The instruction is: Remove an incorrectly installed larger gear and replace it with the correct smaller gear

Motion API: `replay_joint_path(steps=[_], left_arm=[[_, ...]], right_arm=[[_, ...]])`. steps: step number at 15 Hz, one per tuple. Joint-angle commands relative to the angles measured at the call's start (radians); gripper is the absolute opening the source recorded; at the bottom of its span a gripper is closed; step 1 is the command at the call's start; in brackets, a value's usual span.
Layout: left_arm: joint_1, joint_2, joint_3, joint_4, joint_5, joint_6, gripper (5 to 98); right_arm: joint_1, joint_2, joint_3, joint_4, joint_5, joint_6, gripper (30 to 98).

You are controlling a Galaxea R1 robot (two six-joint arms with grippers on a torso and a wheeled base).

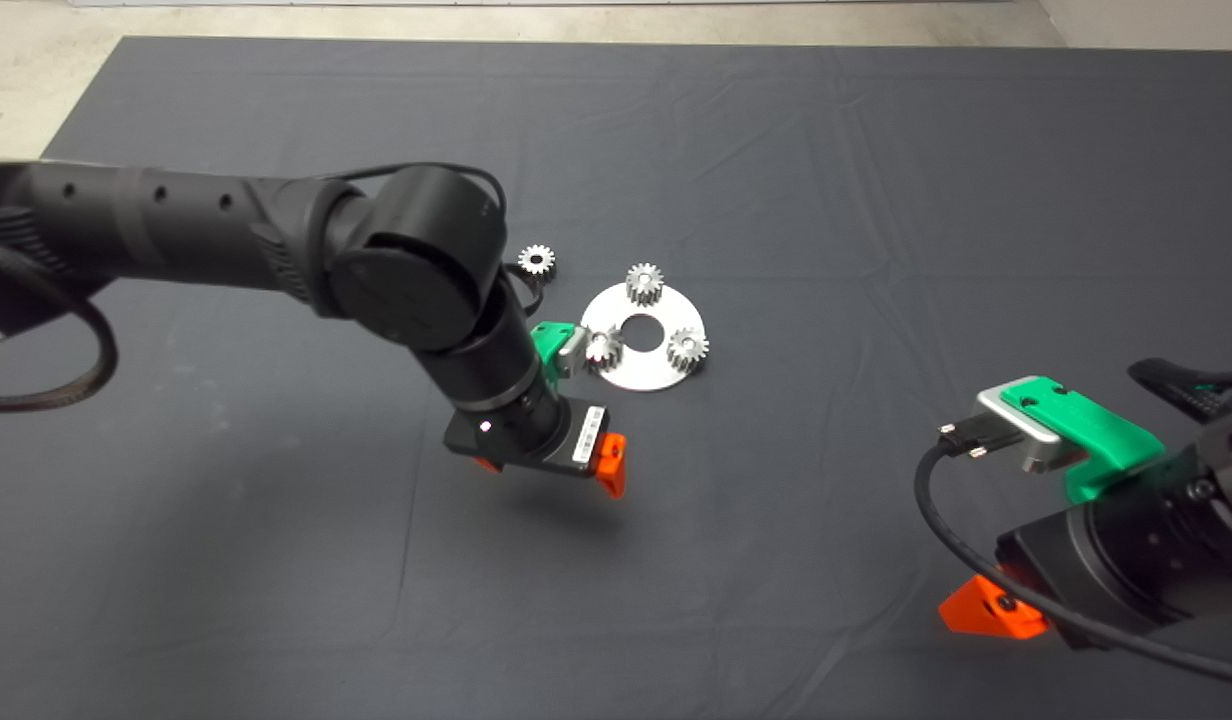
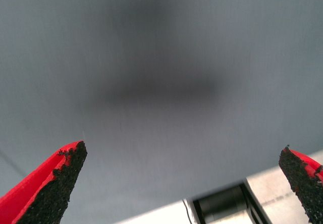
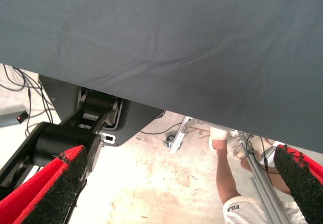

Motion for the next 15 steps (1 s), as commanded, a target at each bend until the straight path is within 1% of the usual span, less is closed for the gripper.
replay_joint_path(steps=[1, 2, 3, 4, 5, 8, 10, 12, 13, 15], left_arm=[[-0.01, 0.072, -0.081, 0.08, 0.068, 0.027, 98.2], [-0.009, 0.099, -0.109, 0.087, 0.096, 0.028, 98.2], [-0.01, 0.13, -0.15, 0.09, 0.115, 0.031, 98.2], [-0.01, 0.146, -0.197, 0.09, 0.127, 0.037, 98.2], [-0.01, 0.148, -0.218, 0.088, 0.128, 0.047, 98.2], [-0.01, 0.157, -0.244, 0.087, 0.127, 0.05, 98.2], [-0.01, 0.161, -0.265, 0.088, 0.131, 0.057, 98.2], [-0.01, 0.167, -0.289, 0.084, 0.127, 0.089, 98.2], [-0.01, 0.179, -0.314, 0.084, 0.127, 0.1, 98.2], [-0.01, 0.203, -0.368, 0.082, 0.127, 0.14, 98.2]], right_arm=[[-0.004, -0.006, 0.002, -0.004, -0.109, -0.009, 97.7], [-0.008, -0.006, 0.002, -0.004, -0.109, -0.009, 97.7], [-0.008, -0.006, 0.002, -0.004, -0.109, -0.009, 97.7], [-0.008, -0.005, 0.002, -0.004, -0.109, -0.009, 97.7], [-0.01, -0.005, 0.002, -0.004, -0.108, -0.009, 97.7], [-0.01, -0.002, 0.002, -0.004, -0.109, -0.009, 97.7], [-0.01, -0.002, 0.002, -0.004, -0.108, -0.009, 97.7], [-0.01, -0.002, 0.002, -0.004, -0.108, -0.009, 97.7], [-0.011, -0.002, 0.002, -0.004, -0.108, -0.009, 97.7], [-0.016, -0.002, 0.002, -0.004, -0.108, -0.009, 97.7]])
